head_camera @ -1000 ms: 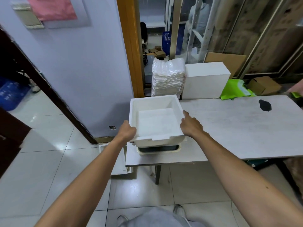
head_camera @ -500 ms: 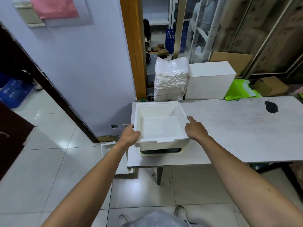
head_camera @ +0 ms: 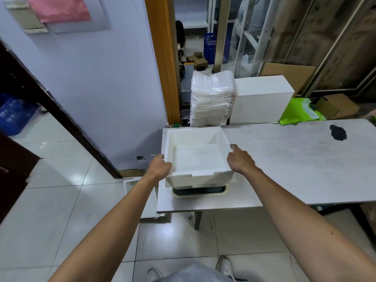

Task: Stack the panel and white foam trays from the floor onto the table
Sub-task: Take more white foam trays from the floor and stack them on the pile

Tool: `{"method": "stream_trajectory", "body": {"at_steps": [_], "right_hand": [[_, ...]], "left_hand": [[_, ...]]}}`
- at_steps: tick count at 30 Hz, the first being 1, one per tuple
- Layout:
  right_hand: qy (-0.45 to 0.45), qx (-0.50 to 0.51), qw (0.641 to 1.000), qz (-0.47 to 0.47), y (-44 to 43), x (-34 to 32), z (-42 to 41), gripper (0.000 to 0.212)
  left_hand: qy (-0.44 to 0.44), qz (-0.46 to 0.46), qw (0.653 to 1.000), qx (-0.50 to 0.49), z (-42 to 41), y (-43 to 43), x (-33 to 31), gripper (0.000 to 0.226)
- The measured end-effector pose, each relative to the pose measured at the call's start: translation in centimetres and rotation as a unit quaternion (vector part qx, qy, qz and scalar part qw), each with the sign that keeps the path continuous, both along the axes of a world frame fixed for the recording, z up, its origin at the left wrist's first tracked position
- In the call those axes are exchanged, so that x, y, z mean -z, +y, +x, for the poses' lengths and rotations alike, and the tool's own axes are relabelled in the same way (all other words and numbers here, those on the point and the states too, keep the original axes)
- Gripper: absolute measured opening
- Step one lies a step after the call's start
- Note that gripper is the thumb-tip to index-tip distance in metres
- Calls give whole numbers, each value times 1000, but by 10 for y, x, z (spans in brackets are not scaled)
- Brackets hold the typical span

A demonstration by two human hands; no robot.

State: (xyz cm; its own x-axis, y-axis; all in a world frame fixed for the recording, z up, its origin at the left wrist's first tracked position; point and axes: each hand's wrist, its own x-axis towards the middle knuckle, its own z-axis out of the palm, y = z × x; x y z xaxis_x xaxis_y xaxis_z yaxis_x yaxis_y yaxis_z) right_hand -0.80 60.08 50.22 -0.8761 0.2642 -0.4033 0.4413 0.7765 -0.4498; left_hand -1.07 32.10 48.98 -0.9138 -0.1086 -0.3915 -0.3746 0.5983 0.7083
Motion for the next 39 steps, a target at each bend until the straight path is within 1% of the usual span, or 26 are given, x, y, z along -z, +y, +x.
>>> {"method": "stream_trajectory", "body": {"at_steps": [3,7,11,16,19,21,23,27,32,36,39], "right_hand": [[0,-1,1000,1,-1,1,-3,55],[-2,-2,1000,1,0,3,-7,56],[-3,-3,1000,8,0,4,-13,56],[-4,-5,1000,8,0,8,-18,55],[-7,-5,1000,11,1,12,-18,55],[-6,-9,1000,18,2,14,-19,55],[-6,-16,1000,24,2,17,-18,56],[-6,-21,999,39,-1,20,-18,57],[-17,-28,998,59,-3,22,-11,59],[-50,-67,991,105,-7,25,-8,70],[-69,-89,985,128,-8,29,-8,77]], "left_hand": [[-1,-1,1000,2,-3,0,0,25],[1,-6,1000,4,-7,-1,4,30],[4,-10,1000,3,-12,-1,7,27],[23,-11,1000,-7,-15,0,9,29],[24,2,1000,-10,-16,2,11,31],[24,-6,1000,-4,-16,2,15,31],[17,-27,999,8,-14,1,20,33],[32,-92,994,42,-10,1,26,50],[50,-192,974,110,-9,3,30,61],[32,-244,960,134,-7,3,34,64],[12,-295,944,148,-5,9,32,71]]}}
